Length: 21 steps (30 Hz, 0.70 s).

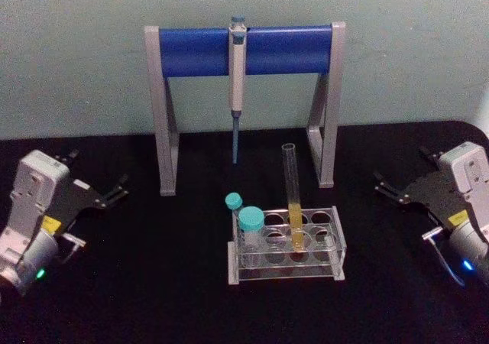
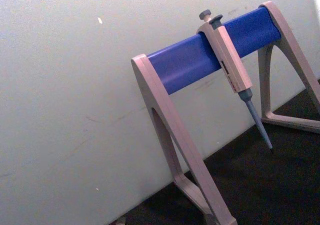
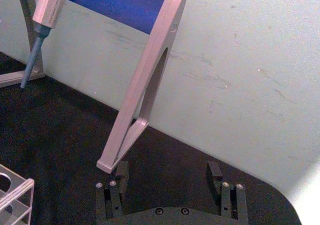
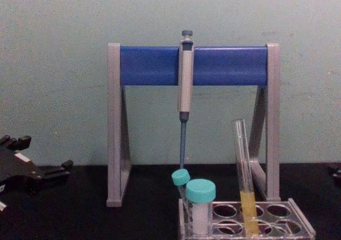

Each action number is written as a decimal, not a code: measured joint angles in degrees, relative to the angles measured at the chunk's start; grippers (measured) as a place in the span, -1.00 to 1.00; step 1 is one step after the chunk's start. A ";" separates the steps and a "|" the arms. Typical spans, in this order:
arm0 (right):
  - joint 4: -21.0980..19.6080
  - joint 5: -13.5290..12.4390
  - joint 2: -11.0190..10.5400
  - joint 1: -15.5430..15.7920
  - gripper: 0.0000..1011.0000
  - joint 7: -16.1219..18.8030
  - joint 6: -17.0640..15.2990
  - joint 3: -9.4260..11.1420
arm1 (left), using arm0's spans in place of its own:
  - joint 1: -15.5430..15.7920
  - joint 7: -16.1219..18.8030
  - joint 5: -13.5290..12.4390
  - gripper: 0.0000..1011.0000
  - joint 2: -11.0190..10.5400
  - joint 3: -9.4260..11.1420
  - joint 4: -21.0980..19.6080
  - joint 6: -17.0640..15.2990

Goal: Pick up the test tube from the test tube rack, shake it, then place it back into the test tube rack.

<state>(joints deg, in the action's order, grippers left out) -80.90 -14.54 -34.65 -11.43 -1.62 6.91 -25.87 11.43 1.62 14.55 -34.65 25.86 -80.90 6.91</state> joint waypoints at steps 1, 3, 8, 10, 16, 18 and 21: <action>0.00 0.00 0.00 0.00 0.98 0.00 0.00 0.00 | 0.00 0.00 0.00 0.98 0.00 0.00 0.00 0.00; 0.00 0.00 0.00 0.00 0.98 0.00 0.00 0.00 | 0.00 0.00 0.00 0.98 0.00 0.00 0.00 0.00; 0.00 0.00 -0.01 0.00 0.98 0.00 0.00 0.00 | 0.00 0.00 -0.01 0.98 0.00 0.00 0.00 0.00; 0.00 0.00 0.00 0.00 0.98 0.00 0.00 0.00 | 0.00 0.00 0.00 0.98 0.00 0.00 0.00 0.00; 0.00 0.00 0.00 0.00 0.98 0.00 -0.01 0.00 | 0.00 0.00 -0.01 0.98 0.00 0.00 0.00 0.00; 0.00 0.00 0.00 0.00 0.98 0.00 -0.01 0.00 | 0.00 0.00 0.00 0.98 0.00 0.00 0.00 0.00; 0.00 0.00 0.00 0.00 0.98 0.00 -0.01 0.00 | 0.00 0.00 0.00 0.98 0.00 0.00 0.00 0.00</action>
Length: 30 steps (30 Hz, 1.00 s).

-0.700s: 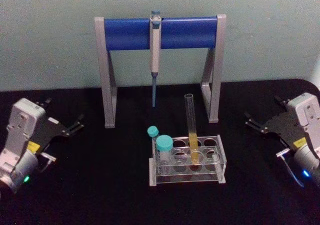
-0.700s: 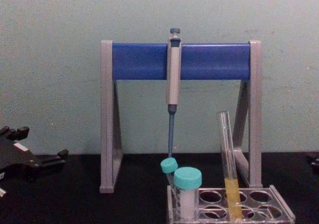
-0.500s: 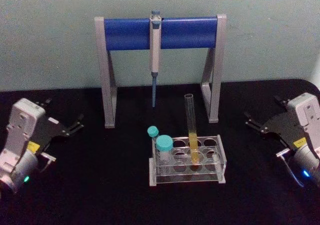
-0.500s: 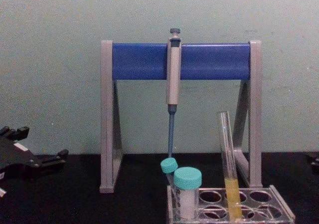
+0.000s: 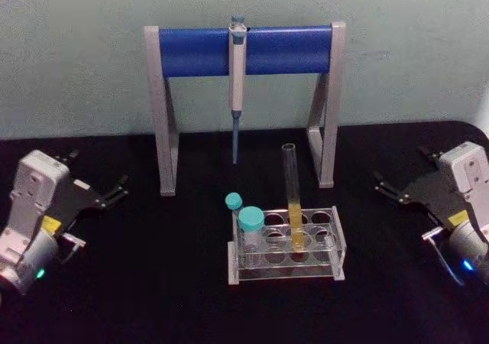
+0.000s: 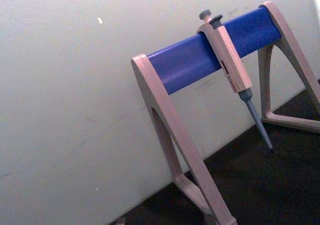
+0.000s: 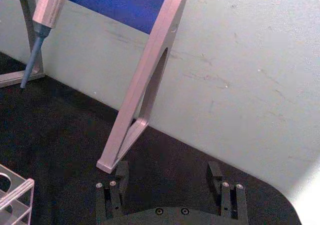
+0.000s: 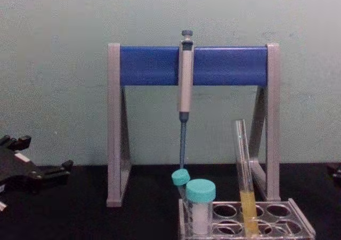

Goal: Pick up the test tube from the test tube rack, shake it, then place it back into the test tube rack.

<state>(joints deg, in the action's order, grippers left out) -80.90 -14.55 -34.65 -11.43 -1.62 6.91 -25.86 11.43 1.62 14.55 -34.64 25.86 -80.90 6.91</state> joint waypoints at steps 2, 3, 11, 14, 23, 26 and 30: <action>0.00 0.00 0.00 0.00 0.98 0.00 0.00 0.00 | 0.00 0.00 0.00 0.98 0.00 0.00 0.00 0.00; 0.00 0.00 0.00 0.00 0.98 0.00 0.00 0.00 | 0.00 0.00 0.00 0.98 0.00 0.00 0.00 0.00; -0.10 0.22 0.04 0.21 0.98 0.04 0.11 0.35 | 0.00 0.00 0.00 0.98 0.00 0.00 0.00 0.00; -0.42 0.48 0.07 0.52 0.98 0.17 0.67 0.86 | 0.00 0.00 0.00 0.98 0.00 0.00 0.00 0.00; -4.59 0.66 -1.60 2.89 0.98 3.46 3.99 2.87 | 0.00 0.00 0.00 0.98 0.00 0.00 0.00 0.00; -5.75 0.46 -2.15 3.23 0.98 5.43 4.84 3.07 | 0.00 0.00 0.00 0.98 0.00 0.00 0.00 0.00; -7.02 -0.56 -2.68 3.50 0.98 8.53 5.60 3.13 | 0.00 0.00 0.00 0.98 0.00 0.00 0.00 0.00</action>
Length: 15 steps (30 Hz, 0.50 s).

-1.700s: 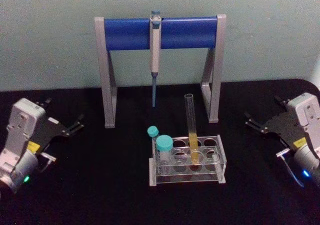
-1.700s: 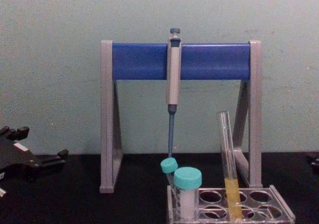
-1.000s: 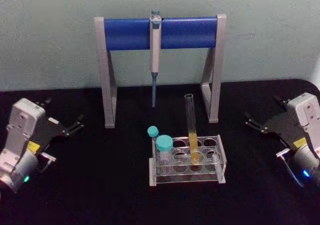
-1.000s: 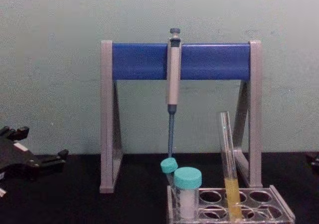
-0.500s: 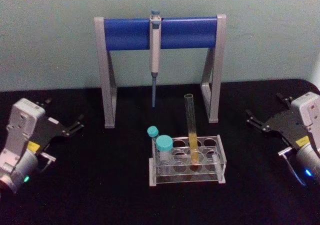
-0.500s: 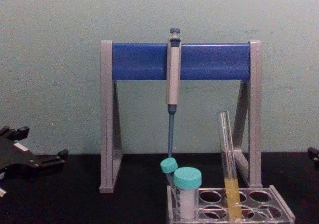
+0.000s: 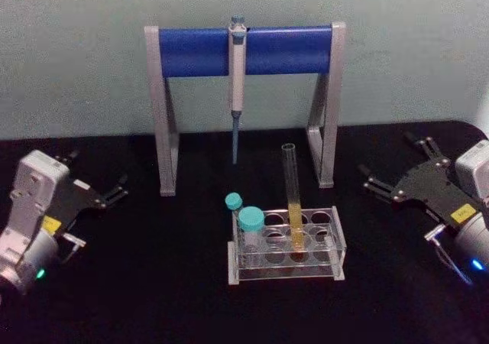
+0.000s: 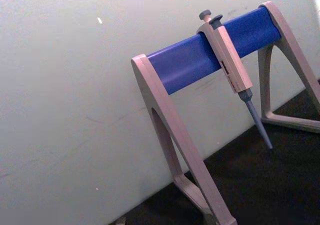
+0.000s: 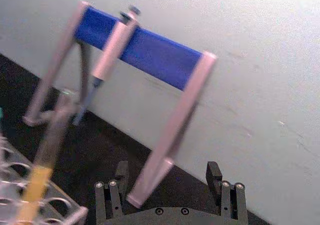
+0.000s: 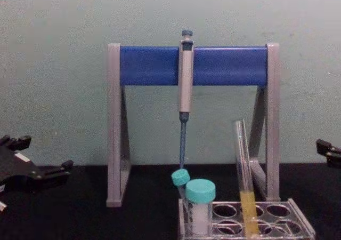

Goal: Pick up the test tube from the test tube rack, shake it, then place it back into the test tube rack.

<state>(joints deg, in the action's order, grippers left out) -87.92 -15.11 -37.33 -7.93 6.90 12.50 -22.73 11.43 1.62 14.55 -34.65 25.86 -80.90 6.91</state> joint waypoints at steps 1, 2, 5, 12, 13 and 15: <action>-0.24 -0.31 -0.10 0.04 0.98 0.67 0.14 0.00 | 0.00 0.00 0.00 0.98 0.00 0.00 0.00 0.00; -0.47 -0.65 -0.20 0.07 0.98 1.53 0.27 0.01 | 0.00 0.00 0.00 0.98 0.00 0.00 0.00 0.00; -1.12 -2.30 -0.45 0.11 0.98 4.74 0.65 0.00 | 0.00 0.00 0.00 0.98 0.00 0.00 0.00 0.00; -1.39 -6.31 0.28 -0.76 0.98 11.84 0.43 -0.69 | 0.00 0.00 0.00 0.98 0.00 0.00 0.00 0.00; -1.31 -6.68 0.49 -0.97 0.98 12.52 0.15 -0.81 | 0.00 0.00 0.00 0.98 0.00 0.00 0.00 0.00; -0.98 -7.69 1.38 -1.70 0.98 14.13 -1.00 -1.21 | 0.00 0.00 0.00 0.98 0.00 0.00 0.00 0.00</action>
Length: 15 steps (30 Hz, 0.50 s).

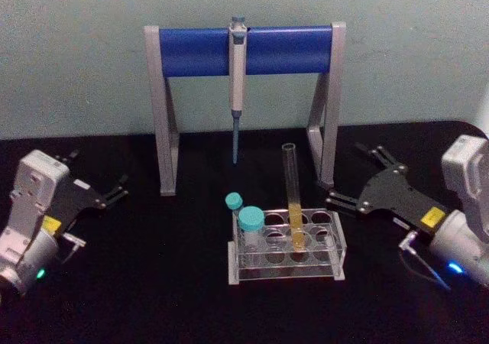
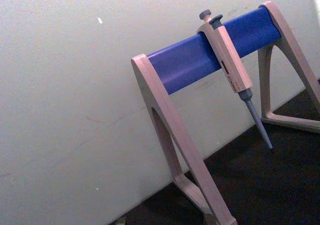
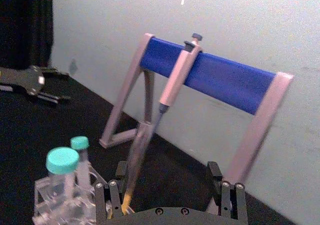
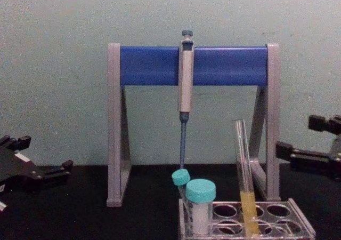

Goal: Pick up the test tube from the test tube rack, shake it, then place it back into the test tube rack.

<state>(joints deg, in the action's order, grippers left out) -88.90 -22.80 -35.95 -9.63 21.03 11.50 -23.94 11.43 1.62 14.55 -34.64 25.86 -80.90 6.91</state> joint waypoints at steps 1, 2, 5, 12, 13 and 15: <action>0.11 -0.34 0.34 -0.24 0.98 0.42 -0.44 -0.09 | 0.00 0.00 0.00 0.98 0.00 0.00 0.00 0.00; 0.20 -0.66 0.70 -0.48 0.98 0.78 -0.85 -0.18 | 0.00 0.00 0.00 0.98 0.00 0.00 0.00 0.00; 0.72 -1.97 2.44 -1.69 0.98 2.32 -3.21 -0.56 | 0.00 0.00 0.00 0.98 0.00 0.00 0.00 0.00; 1.84 -2.95 5.40 -4.06 0.98 3.49 -7.63 -1.13 | 0.00 0.00 0.00 0.98 0.00 0.00 0.00 0.00; 1.95 -2.96 5.71 -4.31 0.98 3.50 -8.19 -1.17 | 0.00 0.00 0.00 0.98 0.00 0.00 0.00 0.00; 2.09 -2.92 6.28 -4.78 0.98 3.41 -9.34 -1.26 | 0.00 0.00 0.00 0.98 0.00 0.00 0.00 0.00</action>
<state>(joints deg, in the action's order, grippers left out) -86.81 -25.72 -29.67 -14.41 24.44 2.16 -25.20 11.43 1.62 14.55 -34.65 25.86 -80.90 6.91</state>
